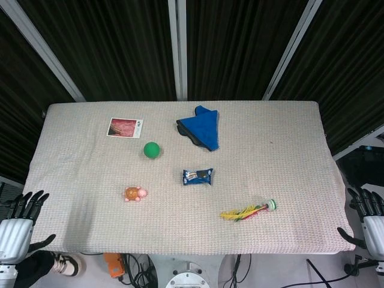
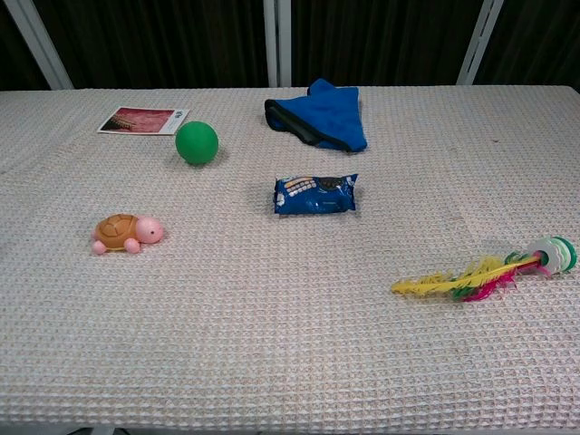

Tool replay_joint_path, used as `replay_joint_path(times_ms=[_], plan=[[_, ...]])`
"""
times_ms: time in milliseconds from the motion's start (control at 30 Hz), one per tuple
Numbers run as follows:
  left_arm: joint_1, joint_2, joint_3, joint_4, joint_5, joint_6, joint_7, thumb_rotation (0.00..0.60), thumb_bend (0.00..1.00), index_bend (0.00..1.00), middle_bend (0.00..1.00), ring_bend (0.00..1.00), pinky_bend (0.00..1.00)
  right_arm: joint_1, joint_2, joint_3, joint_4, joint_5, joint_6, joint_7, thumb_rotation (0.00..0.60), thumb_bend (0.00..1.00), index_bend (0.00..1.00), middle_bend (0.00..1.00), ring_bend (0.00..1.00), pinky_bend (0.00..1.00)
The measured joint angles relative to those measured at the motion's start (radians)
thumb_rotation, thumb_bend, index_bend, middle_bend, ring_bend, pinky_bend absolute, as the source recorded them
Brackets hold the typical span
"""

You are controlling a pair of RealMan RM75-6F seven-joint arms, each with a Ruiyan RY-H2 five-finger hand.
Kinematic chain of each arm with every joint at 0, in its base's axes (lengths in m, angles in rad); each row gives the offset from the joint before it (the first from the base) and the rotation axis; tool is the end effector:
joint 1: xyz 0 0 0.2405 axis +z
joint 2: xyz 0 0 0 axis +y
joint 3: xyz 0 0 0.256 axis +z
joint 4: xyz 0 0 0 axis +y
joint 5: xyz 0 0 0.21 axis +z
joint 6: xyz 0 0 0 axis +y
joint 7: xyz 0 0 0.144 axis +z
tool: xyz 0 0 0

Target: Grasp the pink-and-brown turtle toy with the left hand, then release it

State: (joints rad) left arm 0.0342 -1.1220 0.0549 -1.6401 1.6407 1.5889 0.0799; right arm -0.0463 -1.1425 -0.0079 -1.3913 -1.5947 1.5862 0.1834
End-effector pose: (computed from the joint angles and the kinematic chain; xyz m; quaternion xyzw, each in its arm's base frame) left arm -0.3058 0.1217 0.1484 -0.6199 -0.3807 -0.3671 0.5797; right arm -0.3554 -0.1260 0.1733 0.5923 -0.3915 0.3757 0.5956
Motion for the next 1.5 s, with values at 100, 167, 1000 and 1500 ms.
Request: replay_joint_path(times_ms=[100, 167, 1000, 1500], plan=[[0.001, -0.001, 0.000, 0.002, -0.002, 0.000, -0.001, 0.600, 0.01, 0.09, 0.04, 0.00, 0.03, 0.000, 0.000, 0.000, 0.001, 0.000, -0.001, 0.000, 0.600, 0.08, 0.00, 0.00, 0.00, 0.00], [0.001, 0.000, -0.001, 0.001, -0.004, 0.000, -0.002, 0.600, 0.02, 0.09, 0.04, 0.00, 0.03, 0.000, -0.001, 0.000, 0.001, 0.001, -0.001, 0.001, 0.600, 0.08, 0.00, 0.00, 0.00, 0.00], [-0.185, -0.093, -0.079, -0.109, -0.073, -0.264, 0.097, 0.600, 0.10, 0.12, 0.09, 0.00, 0.08, 0.003, 0.006, 0.010, 0.004, 0.016, -0.006, 0.008, 0.600, 0.08, 0.00, 0.00, 0.00, 0.00], [-0.350, -0.331, -0.167, 0.027, -0.305, -0.461, 0.189, 0.600, 0.20, 0.17, 0.17, 0.00, 0.09, 0.002, -0.009, 0.022, 0.065, 0.035, -0.006, 0.073, 0.600, 0.08, 0.00, 0.00, 0.00, 0.00]])
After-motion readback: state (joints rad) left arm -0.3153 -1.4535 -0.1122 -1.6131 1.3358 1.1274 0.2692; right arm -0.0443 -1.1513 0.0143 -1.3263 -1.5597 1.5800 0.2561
